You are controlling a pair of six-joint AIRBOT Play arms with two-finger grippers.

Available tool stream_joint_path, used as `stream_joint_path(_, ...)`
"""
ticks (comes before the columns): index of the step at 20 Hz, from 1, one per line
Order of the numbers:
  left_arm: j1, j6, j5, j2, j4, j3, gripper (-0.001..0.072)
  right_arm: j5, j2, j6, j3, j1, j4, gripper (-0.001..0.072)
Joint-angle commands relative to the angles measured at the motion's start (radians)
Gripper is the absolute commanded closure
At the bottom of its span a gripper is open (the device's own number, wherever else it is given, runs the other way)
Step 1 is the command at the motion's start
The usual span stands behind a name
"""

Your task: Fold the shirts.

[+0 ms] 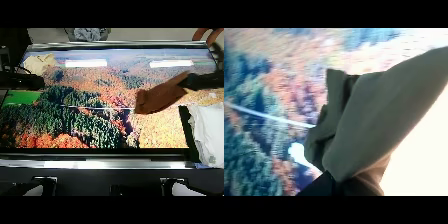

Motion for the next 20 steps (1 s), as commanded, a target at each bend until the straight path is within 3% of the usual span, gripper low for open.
stream_joint_path(1,0.000,0.001,0.000,-0.016,0.000,0.000,0.0681,0.161,0.005,0.061,0.175,-0.193,-0.118,0.0663)
stream_joint_path(10,0.000,0.001,0.000,-0.019,0.000,0.000,0.0681,0.147,0.005,0.142,0.359,-0.487,-0.020,0.0663)
stream_joint_path(15,0.000,0.005,0.002,-0.019,0.000,0.000,0.0680,0.327,0.028,0.173,0.430,-0.581,-0.026,0.0662)
stream_joint_path(20,0.000,0.005,0.005,-0.019,-0.001,0.000,0.0680,0.457,0.072,0.188,0.423,-0.650,-0.250,0.0661)
